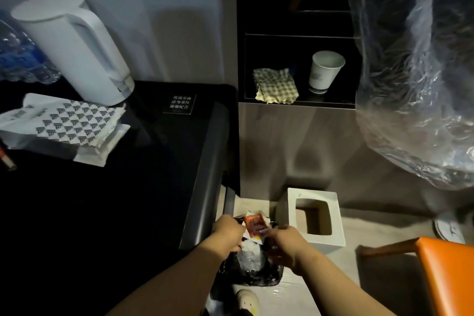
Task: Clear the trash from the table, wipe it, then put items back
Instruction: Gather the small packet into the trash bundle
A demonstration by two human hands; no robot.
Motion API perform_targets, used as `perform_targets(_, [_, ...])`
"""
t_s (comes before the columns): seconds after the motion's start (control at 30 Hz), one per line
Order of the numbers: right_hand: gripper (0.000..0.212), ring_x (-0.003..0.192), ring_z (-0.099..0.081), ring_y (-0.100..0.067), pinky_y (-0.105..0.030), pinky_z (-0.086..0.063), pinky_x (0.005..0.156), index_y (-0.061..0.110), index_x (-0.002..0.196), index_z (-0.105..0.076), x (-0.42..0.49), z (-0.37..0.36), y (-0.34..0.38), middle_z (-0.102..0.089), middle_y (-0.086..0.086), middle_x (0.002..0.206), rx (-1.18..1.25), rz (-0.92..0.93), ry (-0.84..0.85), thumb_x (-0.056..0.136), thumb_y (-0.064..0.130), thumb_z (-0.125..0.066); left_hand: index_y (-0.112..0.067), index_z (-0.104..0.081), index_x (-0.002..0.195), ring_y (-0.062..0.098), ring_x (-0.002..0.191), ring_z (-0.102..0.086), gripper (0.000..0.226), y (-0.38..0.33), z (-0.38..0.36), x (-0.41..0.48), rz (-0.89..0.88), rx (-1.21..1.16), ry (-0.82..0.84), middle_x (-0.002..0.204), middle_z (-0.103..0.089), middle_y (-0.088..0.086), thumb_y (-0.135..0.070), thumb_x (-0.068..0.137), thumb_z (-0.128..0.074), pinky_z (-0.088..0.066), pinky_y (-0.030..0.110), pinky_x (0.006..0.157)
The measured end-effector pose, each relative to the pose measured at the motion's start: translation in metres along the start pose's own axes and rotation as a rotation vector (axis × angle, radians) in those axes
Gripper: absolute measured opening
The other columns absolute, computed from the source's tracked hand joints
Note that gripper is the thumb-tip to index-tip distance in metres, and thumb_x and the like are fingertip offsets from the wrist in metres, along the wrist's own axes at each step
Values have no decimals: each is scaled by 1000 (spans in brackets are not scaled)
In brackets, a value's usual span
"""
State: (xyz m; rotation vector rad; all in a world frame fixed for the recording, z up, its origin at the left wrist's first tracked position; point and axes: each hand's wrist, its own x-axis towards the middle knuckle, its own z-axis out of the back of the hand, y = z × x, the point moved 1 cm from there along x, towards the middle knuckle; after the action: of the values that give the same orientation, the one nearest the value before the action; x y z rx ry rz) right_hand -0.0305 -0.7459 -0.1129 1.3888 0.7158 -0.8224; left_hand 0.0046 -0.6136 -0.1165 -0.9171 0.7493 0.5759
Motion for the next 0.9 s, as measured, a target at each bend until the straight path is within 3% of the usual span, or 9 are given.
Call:
perform_targets(0.13, [8,71,-51,-19,-27,-45,63,11,83,-54,-1,-1,-7,-55,-9,82,-78,-21,-2,90,10,-56,-2,-56,119,34,109,-60,28,9,2,-2,-89,300,-6,120,-60,20,-12,94,-49,-52,35,83])
perform_targets(0.2, [4,74,-50,-21,-30,-42,69,7,90,-55,0,-4,-8,-55,-10,84,-140,15,-42,89,11,-56,-6,-55,118,35,107,-61,27,8,3,-2,-121,331,-10,120,-59,19,-12,93,-49,-52,35,83])
perform_targets(0.37, [10,72,-51,-22,-29,-38,65,12,77,-53,1,-14,8,-56,-6,73,-250,151,-124,86,13,-57,-11,-54,104,29,99,-63,13,-2,13,-9,-225,390,-52,108,-59,9,-16,93,-50,-47,28,72])
perform_targets(0.5, [14,68,-51,-18,-27,-37,58,14,74,-52,-9,-21,31,-57,-4,75,-371,276,-190,87,15,-51,-11,-59,110,26,103,-61,20,-13,30,-17,-306,468,-133,113,-63,8,-18,94,-50,-49,29,80])
perform_targets(0.63, [9,85,-52,-20,-24,-35,71,11,90,-53,-22,-35,53,-59,-5,90,-507,393,-192,92,19,-50,-16,-60,105,25,100,-61,19,-20,55,-29,-353,515,-213,112,-63,6,-18,93,-45,-50,30,79])
perform_targets(0.8, [18,78,-50,-16,-25,-35,59,22,74,-46,-42,-68,74,-57,-1,86,-670,538,-158,91,22,-51,-17,-59,111,27,103,-62,22,-11,98,-41,-382,565,-296,116,-62,8,-24,95,-45,-52,34,82])
perform_targets(0.9, [7,86,-54,-18,-24,-37,67,20,85,-51,-50,-100,80,-60,-3,96,-762,617,-116,91,24,-52,-17,-58,112,26,102,-61,23,6,129,-44,-397,606,-349,115,-62,7,-23,95,-43,-51,35,79])
